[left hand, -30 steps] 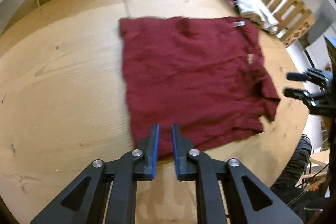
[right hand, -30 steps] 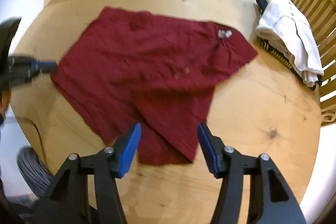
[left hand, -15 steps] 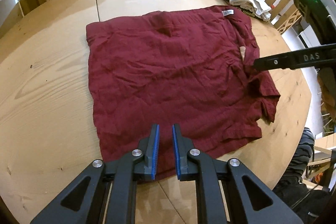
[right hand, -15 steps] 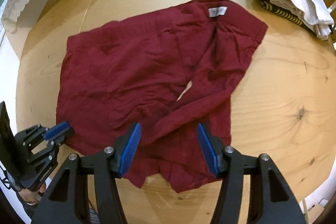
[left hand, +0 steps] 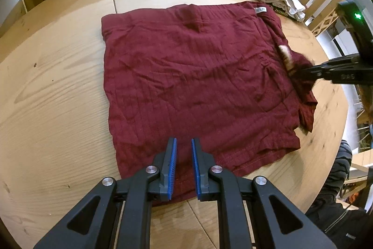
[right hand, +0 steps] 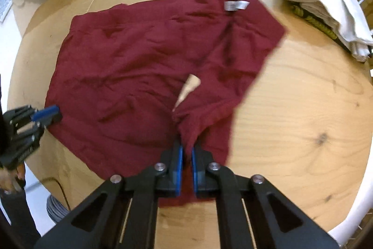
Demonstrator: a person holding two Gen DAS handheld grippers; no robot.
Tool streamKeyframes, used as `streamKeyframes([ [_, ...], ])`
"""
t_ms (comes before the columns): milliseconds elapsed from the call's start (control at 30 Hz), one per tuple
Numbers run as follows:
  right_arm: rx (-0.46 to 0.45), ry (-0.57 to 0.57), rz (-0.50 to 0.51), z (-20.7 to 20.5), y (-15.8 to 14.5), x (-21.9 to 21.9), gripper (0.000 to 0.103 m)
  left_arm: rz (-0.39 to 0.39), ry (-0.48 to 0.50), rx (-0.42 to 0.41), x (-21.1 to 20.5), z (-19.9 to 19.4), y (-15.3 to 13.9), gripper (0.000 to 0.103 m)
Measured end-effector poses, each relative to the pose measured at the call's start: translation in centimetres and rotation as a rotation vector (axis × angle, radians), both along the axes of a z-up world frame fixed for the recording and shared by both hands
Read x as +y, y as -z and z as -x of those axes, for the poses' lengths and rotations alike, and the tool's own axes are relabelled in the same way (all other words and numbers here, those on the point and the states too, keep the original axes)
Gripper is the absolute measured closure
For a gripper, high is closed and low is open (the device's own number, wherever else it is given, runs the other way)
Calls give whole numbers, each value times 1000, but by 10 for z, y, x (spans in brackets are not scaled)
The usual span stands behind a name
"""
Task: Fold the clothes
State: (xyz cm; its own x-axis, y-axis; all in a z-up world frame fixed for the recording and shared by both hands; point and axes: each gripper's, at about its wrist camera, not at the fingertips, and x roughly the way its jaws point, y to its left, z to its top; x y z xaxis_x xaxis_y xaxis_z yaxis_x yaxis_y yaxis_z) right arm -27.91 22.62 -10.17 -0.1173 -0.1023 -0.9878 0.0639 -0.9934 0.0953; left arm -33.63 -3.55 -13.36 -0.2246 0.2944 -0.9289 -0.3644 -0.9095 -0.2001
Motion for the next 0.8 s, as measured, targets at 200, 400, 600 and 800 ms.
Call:
streamKeyframes([
  [200,-30,59,-211,-24,4,76,96,13,-1,-2,2,1,0,91],
  [400,-41,99,-270,-37,8,110,92,44,3,-13,8,5,0,91],
  [600,189,-33,-311,-31,-31,80,86,46,-34,19,5,4,-17,90],
  [800,187,-33,-261,-17,-28,104,86,-4,-41,39,32,-12,-34,90],
])
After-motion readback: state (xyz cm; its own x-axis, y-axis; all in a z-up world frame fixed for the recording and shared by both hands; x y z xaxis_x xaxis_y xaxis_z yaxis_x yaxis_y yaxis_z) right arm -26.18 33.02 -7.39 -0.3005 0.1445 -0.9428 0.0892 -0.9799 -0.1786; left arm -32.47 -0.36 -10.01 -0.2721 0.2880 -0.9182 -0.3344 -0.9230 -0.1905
